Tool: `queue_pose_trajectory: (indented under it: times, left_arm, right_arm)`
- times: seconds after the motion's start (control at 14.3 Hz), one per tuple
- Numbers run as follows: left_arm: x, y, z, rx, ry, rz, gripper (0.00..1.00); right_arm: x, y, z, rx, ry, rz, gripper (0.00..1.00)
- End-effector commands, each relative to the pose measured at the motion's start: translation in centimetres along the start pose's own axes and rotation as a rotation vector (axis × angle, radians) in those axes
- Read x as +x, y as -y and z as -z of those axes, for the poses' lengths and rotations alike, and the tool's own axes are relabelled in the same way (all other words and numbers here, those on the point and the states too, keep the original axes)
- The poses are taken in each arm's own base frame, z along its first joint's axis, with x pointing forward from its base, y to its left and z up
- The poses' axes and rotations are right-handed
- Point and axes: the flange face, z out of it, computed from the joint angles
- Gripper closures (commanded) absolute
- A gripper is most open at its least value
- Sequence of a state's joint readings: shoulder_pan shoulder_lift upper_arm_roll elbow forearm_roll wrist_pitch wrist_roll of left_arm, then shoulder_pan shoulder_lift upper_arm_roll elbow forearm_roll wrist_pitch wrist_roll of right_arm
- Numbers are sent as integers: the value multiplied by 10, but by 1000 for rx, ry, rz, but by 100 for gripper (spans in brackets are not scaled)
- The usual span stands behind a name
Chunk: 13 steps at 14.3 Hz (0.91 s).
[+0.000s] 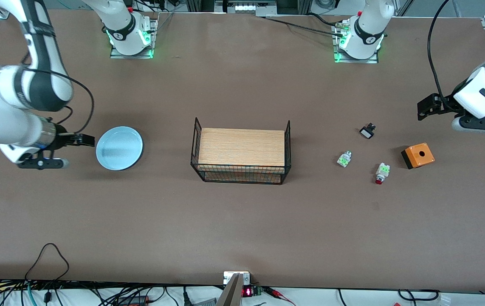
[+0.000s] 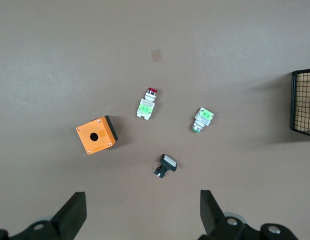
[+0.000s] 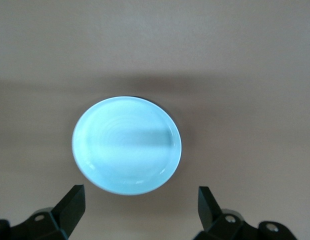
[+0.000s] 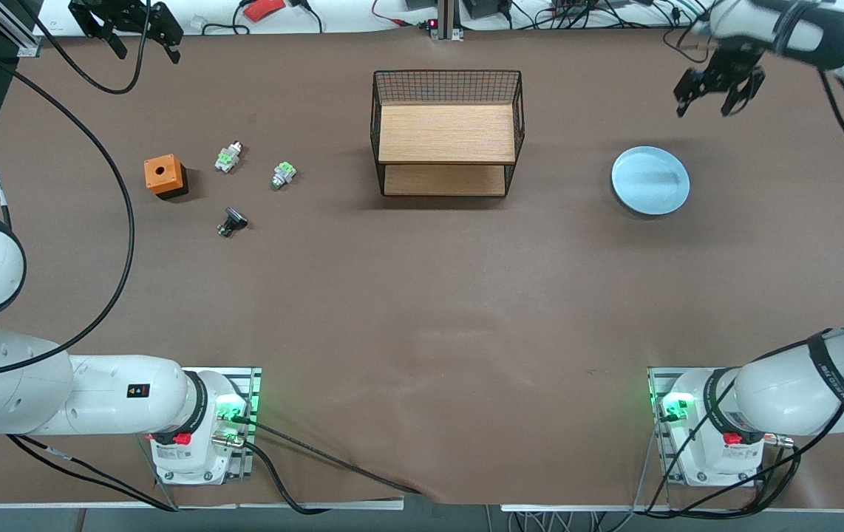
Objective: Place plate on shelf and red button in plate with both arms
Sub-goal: 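Lower the right gripper to the plate rim and grasp it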
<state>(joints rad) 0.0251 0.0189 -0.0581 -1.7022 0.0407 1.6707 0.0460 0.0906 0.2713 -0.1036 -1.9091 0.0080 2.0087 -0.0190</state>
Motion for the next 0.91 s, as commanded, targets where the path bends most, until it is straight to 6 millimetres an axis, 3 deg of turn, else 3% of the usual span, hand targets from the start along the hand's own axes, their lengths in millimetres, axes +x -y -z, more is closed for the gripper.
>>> queue_pose_trajectory:
  times: [0.0,0.35,0.56,0.84]
  left_arm:
    - [3,2,7,-5,0,6,0]
    - [3,2,7,-5,0,6,0]
    - [3,1,7,-3,-1,5,0]
    - [3,-2,9,-3,-5,-1,0]
  right_arm:
    - [-19,-16,-37,-10,-32,45,0]
    - [-30,-61,-103,-16,-39,97,0]
    - [-30,-64,-136,-17,-19,96,0]
    - [-29,-63,-160,-17,6,97,0]
